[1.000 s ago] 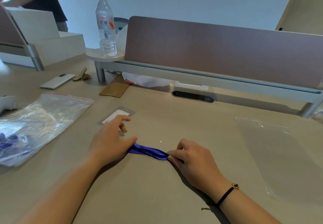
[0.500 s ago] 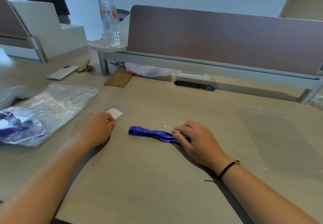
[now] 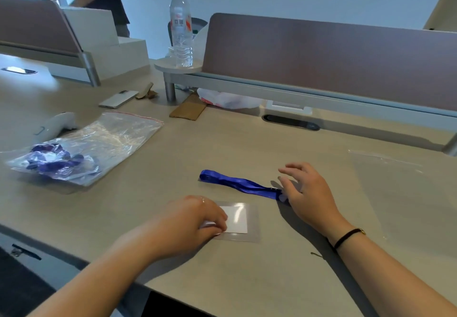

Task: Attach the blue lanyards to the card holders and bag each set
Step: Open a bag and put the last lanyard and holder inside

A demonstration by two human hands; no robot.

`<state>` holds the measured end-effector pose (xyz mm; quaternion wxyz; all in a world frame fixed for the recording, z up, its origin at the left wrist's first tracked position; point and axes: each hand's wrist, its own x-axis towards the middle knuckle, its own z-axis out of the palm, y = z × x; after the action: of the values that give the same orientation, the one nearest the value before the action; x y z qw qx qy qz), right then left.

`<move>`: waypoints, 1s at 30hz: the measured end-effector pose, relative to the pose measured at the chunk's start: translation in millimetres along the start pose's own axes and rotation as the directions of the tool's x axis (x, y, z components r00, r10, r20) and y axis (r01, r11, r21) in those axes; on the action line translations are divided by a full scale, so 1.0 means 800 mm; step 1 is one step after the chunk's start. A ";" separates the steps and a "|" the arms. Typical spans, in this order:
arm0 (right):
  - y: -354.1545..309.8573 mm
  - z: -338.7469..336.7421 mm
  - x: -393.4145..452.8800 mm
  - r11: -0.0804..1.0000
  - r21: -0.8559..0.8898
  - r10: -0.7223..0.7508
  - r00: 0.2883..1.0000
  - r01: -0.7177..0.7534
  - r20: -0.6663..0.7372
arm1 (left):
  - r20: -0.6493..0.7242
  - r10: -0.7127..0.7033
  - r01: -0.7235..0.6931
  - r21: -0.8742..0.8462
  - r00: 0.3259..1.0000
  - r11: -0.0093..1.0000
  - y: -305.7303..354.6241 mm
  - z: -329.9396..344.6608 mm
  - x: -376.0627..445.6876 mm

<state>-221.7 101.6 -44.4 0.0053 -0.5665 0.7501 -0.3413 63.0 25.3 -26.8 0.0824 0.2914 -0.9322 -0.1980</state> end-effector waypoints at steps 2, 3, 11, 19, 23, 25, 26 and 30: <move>0.010 -0.015 -0.009 1.000 -0.015 0.014 1.000 -0.014 0.022 | -0.012 0.039 -0.039 -0.012 0.999 0.999 0.016 0.012 0.019; 0.017 -0.026 -0.014 0.999 -0.022 0.027 0.999 -0.026 0.022 | -0.014 0.052 -0.052 -0.001 0.999 0.999 0.022 0.017 0.028; 0.105 -0.131 -0.063 0.903 -0.304 0.324 0.946 -0.305 0.013 | -0.043 0.123 -0.121 0.051 0.992 0.991 0.041 0.024 0.053; 0.143 -0.136 -0.035 0.794 -0.415 0.471 0.881 -0.445 -0.042 | -0.195 0.073 -0.095 -0.108 0.978 0.990 0.090 0.041 0.083; 0.157 -0.123 -0.022 0.789 -0.415 0.457 0.884 -0.453 -0.097 | -0.182 0.039 -0.084 -0.245 0.982 0.966 0.144 0.049 0.125; 0.161 -0.121 -0.025 0.807 -0.400 0.401 0.901 -0.434 -0.167 | -0.157 -0.010 -0.045 -0.344 0.988 0.938 0.168 0.059 0.142; 0.160 -0.122 -0.027 0.812 -0.403 0.378 0.907 -0.421 -0.185 | -0.135 -0.040 -0.017 -0.394 0.990 0.919 0.178 0.066 0.151; 0.157 -0.126 -0.035 0.869 -0.319 0.329 0.923 -0.379 -0.200 | -0.083 -0.145 0.079 -0.535 0.986 0.841 0.202 0.088 0.184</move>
<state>-357.6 192.4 -42.8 -0.0857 -0.3858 0.8884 -0.2336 -158.8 84.9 -17.6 0.2037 0.3229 -0.8160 -0.4341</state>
